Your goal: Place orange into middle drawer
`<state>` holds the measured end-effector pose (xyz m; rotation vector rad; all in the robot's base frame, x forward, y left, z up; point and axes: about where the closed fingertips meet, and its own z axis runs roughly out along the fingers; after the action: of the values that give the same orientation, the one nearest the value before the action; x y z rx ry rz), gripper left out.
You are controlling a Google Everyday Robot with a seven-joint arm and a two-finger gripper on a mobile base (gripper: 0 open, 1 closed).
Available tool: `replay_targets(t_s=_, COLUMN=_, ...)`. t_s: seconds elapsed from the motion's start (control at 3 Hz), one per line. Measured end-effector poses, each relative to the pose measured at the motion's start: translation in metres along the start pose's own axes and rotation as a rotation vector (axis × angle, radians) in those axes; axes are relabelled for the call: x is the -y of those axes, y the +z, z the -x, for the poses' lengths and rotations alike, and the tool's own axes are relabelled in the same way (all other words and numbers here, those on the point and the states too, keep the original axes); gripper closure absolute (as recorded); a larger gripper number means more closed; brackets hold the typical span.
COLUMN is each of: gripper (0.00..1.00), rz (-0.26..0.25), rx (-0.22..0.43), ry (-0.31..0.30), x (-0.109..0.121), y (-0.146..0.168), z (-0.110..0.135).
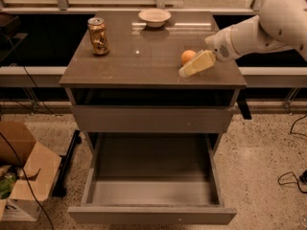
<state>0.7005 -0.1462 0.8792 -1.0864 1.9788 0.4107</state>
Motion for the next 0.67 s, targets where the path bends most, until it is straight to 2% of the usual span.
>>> replay_targets(t_s=0.67, gripper=0.00, rz=0.032, rx=0.067, ry=0.069, x=0.031, y=0.047, z=-0.006)
